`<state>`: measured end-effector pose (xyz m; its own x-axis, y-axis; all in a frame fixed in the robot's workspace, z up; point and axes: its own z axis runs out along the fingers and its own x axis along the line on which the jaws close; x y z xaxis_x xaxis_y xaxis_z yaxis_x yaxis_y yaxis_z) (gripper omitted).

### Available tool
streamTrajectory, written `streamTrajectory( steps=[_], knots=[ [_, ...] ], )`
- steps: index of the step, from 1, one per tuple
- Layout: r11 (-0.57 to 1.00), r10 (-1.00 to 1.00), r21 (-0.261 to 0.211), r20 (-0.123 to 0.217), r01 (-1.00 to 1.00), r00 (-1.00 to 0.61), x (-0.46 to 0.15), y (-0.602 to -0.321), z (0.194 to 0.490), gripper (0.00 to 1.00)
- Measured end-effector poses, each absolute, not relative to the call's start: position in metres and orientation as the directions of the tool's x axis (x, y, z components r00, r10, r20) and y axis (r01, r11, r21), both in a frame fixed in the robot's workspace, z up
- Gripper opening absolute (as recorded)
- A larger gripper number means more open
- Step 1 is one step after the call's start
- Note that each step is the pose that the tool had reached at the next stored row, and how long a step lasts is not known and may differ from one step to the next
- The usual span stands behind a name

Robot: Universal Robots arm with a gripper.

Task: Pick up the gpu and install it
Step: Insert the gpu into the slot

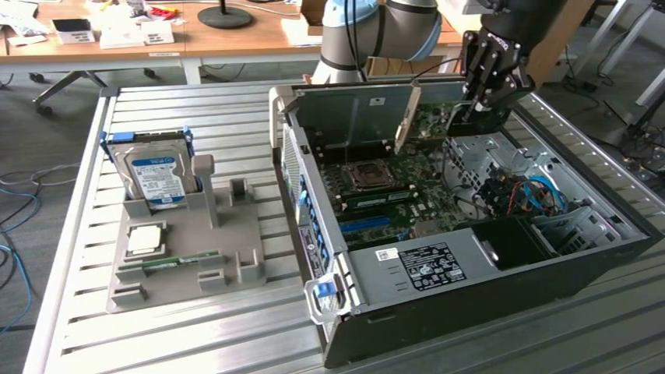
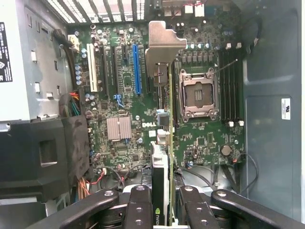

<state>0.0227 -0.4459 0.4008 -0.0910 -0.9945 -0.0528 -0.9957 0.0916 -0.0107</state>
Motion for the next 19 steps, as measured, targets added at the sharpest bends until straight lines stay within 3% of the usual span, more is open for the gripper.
streamTrajectory(
  steps=[19],
  knots=[
    [0.092, -0.994, -0.011, -0.053, -0.996, -0.091, 0.0191, -0.4477, 0.3994, 0.27]
  ],
)
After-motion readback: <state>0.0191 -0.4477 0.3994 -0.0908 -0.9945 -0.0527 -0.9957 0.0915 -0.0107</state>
